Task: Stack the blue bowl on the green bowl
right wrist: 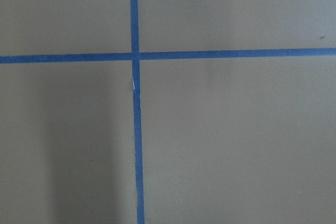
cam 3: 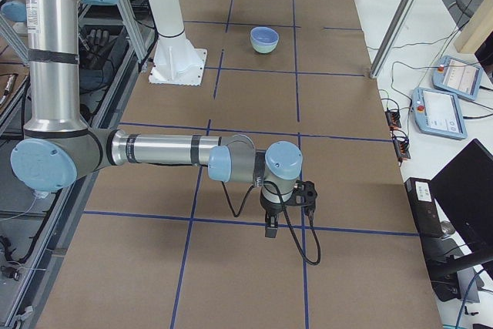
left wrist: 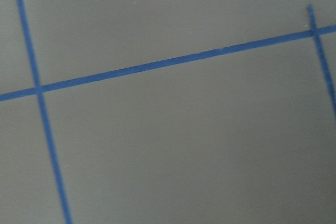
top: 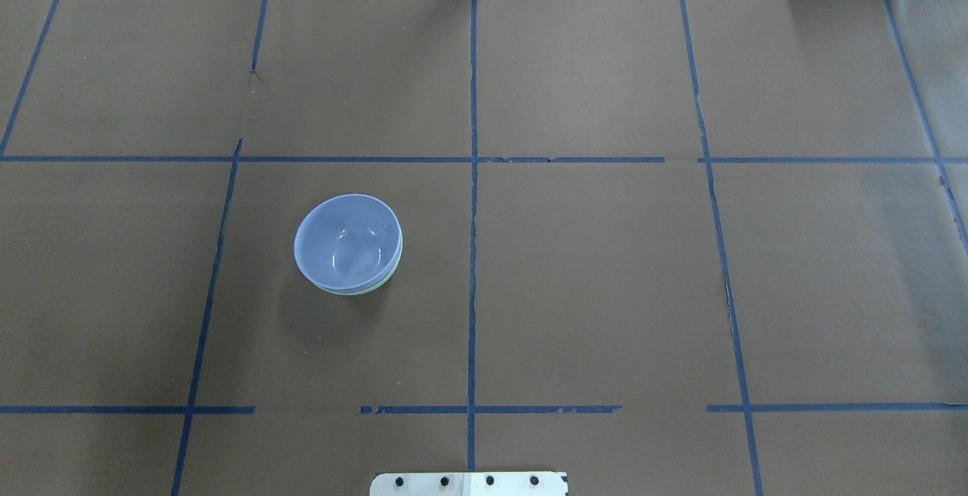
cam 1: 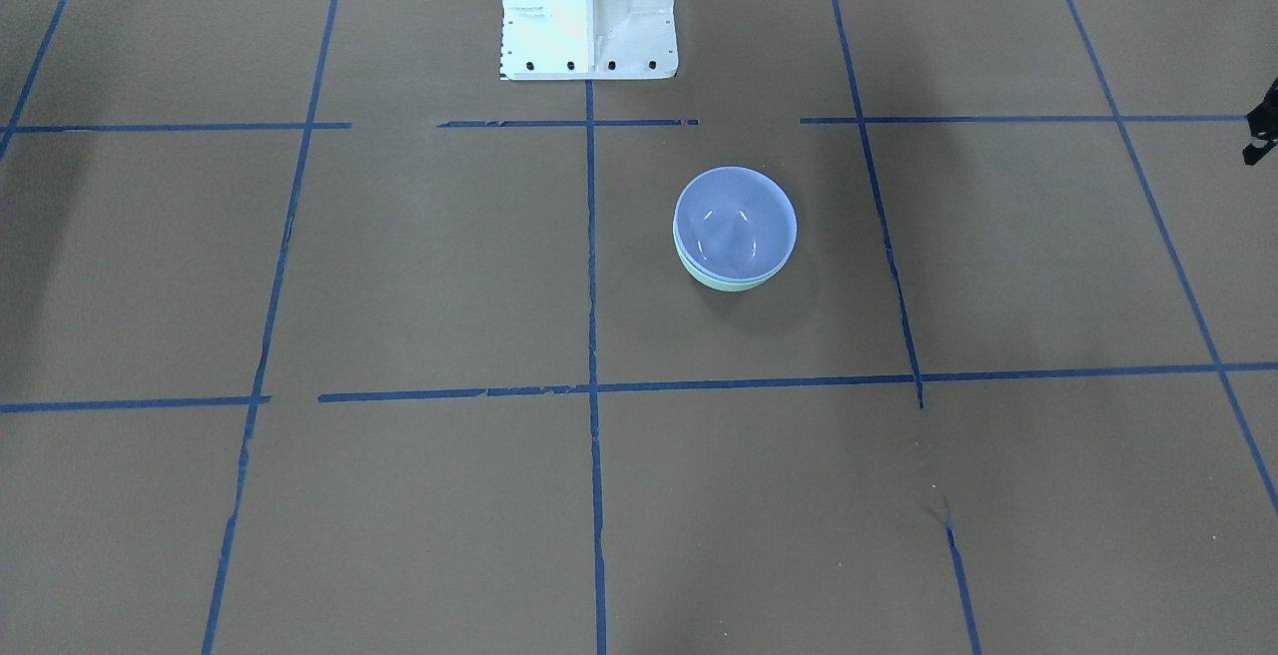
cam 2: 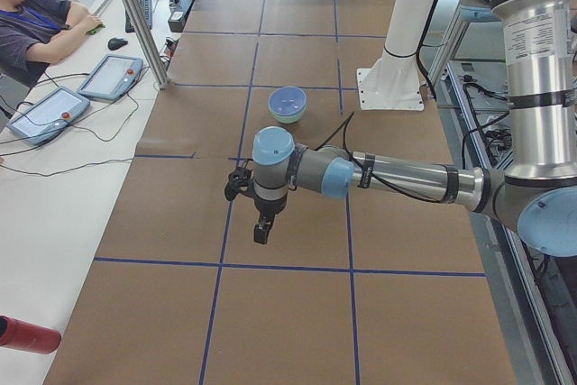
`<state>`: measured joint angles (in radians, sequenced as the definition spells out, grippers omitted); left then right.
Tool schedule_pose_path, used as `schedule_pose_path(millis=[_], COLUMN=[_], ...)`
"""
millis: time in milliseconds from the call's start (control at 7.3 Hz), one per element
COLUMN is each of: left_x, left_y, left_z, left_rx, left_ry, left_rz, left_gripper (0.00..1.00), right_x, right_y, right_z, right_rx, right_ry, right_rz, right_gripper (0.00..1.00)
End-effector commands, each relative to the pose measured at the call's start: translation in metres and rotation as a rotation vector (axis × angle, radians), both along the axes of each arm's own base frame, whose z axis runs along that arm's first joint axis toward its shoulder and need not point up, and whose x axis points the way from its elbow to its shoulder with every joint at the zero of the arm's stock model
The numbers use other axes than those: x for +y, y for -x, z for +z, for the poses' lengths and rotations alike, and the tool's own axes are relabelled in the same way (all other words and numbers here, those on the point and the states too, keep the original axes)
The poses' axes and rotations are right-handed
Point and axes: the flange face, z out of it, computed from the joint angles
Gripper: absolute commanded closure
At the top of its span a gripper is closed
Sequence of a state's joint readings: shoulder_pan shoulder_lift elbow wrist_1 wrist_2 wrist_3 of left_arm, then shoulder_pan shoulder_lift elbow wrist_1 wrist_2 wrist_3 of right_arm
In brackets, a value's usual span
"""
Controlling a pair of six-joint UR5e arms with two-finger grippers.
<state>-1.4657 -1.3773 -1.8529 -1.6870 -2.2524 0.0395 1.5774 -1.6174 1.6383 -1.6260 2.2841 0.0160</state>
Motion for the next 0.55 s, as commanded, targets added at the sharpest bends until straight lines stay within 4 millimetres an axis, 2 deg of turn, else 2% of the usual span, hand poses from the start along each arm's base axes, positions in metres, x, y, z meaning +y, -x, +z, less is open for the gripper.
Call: schedule_pose_path(millis=[0, 137, 411], left_x=[0.025, 0.0274, 0.0297], left_y=[0.0401, 0.0406, 0.0378], left_z=[0.0275, 0.0359, 0.0371], left_rx=[0.014, 0.013, 0.059], left_ry=[0.079, 0.1, 0.101], left_rz=[-0.034, 0.0, 0.007], left_gripper=[0.0, 0.0, 0.0], right_x=[-0.0003, 0.0005, 0.0005], right_y=[0.0002, -0.0005, -0.0005], right_z=[-0.0003, 0.0004, 0.0005], right_rx=[0.0, 0.0, 0.0], right_ry=[-0.001, 0.002, 0.002], right_rz=[-0.001, 0.002, 0.002], right_gripper=[0.0, 0.0, 0.0])
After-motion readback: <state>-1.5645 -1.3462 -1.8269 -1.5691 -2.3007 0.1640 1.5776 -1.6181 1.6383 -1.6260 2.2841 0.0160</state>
